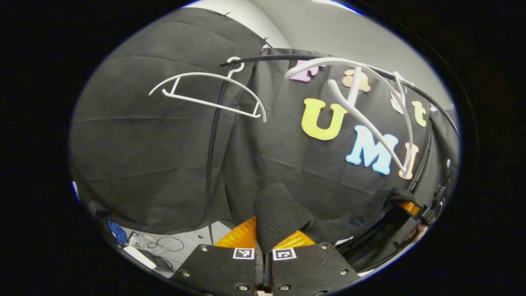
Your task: Grasp the clothes on the hanger with both hands and then place them into the laundry hamper below.
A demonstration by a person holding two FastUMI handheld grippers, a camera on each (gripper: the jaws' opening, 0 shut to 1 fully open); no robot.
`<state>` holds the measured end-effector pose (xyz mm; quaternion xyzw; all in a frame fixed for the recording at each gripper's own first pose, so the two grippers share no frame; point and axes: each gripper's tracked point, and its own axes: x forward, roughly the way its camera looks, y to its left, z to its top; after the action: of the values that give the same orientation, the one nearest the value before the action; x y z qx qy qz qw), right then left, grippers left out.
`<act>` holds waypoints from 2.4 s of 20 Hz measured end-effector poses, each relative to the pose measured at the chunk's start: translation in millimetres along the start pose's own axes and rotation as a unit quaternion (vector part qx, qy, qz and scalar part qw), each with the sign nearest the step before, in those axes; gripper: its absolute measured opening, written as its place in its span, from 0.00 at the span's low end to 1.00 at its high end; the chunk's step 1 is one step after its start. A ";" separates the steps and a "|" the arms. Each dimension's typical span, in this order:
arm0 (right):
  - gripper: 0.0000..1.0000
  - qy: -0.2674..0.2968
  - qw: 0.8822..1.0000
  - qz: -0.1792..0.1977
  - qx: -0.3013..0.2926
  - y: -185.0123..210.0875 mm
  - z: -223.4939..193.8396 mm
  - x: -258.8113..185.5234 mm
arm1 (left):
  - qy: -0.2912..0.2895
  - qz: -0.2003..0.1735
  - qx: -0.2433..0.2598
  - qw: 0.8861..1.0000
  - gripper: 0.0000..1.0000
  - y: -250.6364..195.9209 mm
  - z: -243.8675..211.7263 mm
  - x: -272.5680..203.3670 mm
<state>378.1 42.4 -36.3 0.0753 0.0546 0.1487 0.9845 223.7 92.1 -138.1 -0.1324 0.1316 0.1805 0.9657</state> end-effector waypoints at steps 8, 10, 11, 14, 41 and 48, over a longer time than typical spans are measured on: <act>0.08 0.056 0.998 -0.004 -0.016 15.4 -54.8 -73.1 | 0.066 -0.034 0.055 0.996 0.02 9.7 -44.9 -39.8; 0.08 0.064 0.998 -0.022 -0.010 18.2 -61.3 -95.2 | 0.081 -0.057 0.078 0.992 0.02 12.0 -53.3 -47.7; 0.08 0.070 0.997 -0.030 -0.006 21.8 -65.3 -106.9 | 0.088 -0.070 0.093 0.989 0.01 14.9 -56.5 -53.0; 0.09 0.080 0.995 -0.057 -0.010 34.6 -74.6 -143.4 | 0.100 -0.117 0.125 0.980 0.01 13.8 -71.0 -66.7; 0.08 0.322 0.934 -0.136 0.079 30.1 -333.8 -185.2 | 0.311 -0.199 0.218 0.903 0.02 9.9 -320.8 23.5; 0.10 0.384 0.907 -0.145 0.095 18.5 -414.4 -165.1 | 0.376 -0.177 0.217 0.883 0.02 33.3 -394.7 54.2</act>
<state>162.2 64.8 -426.5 0.0962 0.4529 0.0160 0.8862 178.3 19.4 -528.6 0.0010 0.4950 -0.0895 0.8643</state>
